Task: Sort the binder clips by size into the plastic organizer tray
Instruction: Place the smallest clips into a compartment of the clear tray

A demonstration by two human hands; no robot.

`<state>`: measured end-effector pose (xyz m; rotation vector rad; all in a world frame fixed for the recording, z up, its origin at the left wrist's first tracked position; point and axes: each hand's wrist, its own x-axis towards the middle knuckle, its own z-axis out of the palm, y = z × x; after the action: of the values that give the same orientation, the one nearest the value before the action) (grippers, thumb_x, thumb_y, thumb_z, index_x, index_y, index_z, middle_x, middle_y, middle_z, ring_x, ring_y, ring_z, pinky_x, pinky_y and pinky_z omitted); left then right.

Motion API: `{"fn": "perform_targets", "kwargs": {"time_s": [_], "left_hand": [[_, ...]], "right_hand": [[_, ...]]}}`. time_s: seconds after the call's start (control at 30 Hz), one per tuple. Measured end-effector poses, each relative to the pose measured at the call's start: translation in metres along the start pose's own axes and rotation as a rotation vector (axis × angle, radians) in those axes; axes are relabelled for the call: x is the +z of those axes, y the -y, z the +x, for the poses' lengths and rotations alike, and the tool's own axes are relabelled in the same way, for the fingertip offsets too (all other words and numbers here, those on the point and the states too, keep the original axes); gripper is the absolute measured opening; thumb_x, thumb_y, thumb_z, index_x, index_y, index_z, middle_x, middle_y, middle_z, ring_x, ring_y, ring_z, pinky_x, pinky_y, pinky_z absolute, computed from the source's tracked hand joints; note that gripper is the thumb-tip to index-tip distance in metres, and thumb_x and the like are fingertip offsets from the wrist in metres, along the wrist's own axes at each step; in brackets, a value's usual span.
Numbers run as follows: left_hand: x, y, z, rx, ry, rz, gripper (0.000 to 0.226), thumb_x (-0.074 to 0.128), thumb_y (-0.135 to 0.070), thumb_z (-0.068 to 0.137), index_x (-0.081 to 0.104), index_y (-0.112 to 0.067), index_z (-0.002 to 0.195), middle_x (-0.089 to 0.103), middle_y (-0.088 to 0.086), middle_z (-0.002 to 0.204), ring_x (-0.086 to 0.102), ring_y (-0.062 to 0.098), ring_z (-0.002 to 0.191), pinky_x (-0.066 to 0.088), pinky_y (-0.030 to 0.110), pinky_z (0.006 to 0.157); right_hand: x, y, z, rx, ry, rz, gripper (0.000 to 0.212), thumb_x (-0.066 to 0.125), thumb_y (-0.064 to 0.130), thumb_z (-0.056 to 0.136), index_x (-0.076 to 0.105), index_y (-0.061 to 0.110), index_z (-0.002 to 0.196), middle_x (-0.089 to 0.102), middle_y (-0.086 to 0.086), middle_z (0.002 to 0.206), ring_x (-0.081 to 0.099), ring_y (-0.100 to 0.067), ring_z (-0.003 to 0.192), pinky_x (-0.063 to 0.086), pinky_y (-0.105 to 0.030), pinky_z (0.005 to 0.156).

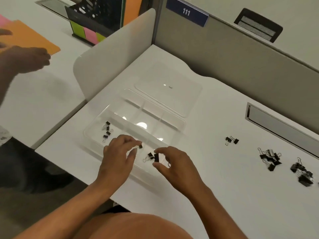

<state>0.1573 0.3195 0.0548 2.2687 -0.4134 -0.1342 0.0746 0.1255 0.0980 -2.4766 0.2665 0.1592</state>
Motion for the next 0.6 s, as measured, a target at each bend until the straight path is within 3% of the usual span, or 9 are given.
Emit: {"fn": "perform_targets", "kwargs": {"time_s": [0.1, 0.2, 0.3, 0.37, 0.6], "left_hand": [[-0.005, 0.009, 0.004, 0.024, -0.016, -0.063, 0.029, 0.067, -0.008, 0.097, 0.077, -0.031, 0.112, 0.058, -0.015, 0.106, 0.054, 0.007, 0.103, 0.051, 0.046, 0.092], [-0.008, 0.008, 0.003, 0.008, 0.005, -0.128, 0.027, 0.068, -0.012, 0.097, 0.075, -0.036, 0.106, 0.059, -0.020, 0.101, 0.055, 0.003, 0.098, 0.049, 0.031, 0.086], [-0.008, -0.001, -0.002, 0.012, 0.100, -0.214, 0.014, 0.072, -0.035, 0.096, 0.073, -0.043, 0.107, 0.065, -0.025, 0.097, 0.058, 0.004, 0.094, 0.043, 0.021, 0.076], [-0.005, -0.012, -0.004, 0.028, 0.202, -0.242, 0.022, 0.070, -0.052, 0.092, 0.073, -0.045, 0.113, 0.069, -0.028, 0.095, 0.059, 0.003, 0.093, 0.044, 0.020, 0.074], [0.005, -0.021, 0.009, -0.092, 0.160, -0.417, 0.005, 0.080, -0.035, 0.089, 0.080, -0.036, 0.094, 0.075, -0.023, 0.085, 0.067, 0.013, 0.083, 0.054, 0.026, 0.073]], "right_hand": [[0.002, 0.005, 0.005, 0.055, 0.026, -0.015, 0.047, 0.074, 0.045, 0.092, 0.055, 0.046, 0.135, 0.057, 0.030, 0.118, 0.057, 0.006, 0.097, 0.047, -0.013, 0.085], [-0.001, 0.013, 0.004, 0.071, 0.002, 0.070, 0.043, 0.069, 0.026, 0.095, 0.052, 0.041, 0.132, 0.047, 0.031, 0.102, 0.050, 0.010, 0.096, 0.040, -0.007, 0.077], [0.002, 0.020, 0.005, 0.063, 0.019, 0.109, 0.047, 0.058, 0.009, 0.098, 0.050, 0.037, 0.134, 0.048, 0.026, 0.101, 0.052, 0.008, 0.095, 0.041, -0.007, 0.078], [0.005, 0.026, 0.009, 0.051, 0.041, 0.114, 0.049, 0.057, 0.008, 0.099, 0.048, 0.036, 0.138, 0.051, 0.023, 0.100, 0.054, 0.008, 0.095, 0.042, -0.006, 0.079], [0.005, 0.023, 0.008, 0.061, -0.005, 0.180, 0.055, 0.065, 0.011, 0.096, 0.045, 0.042, 0.136, 0.059, 0.018, 0.106, 0.060, -0.003, 0.098, 0.049, -0.012, 0.079]]}}
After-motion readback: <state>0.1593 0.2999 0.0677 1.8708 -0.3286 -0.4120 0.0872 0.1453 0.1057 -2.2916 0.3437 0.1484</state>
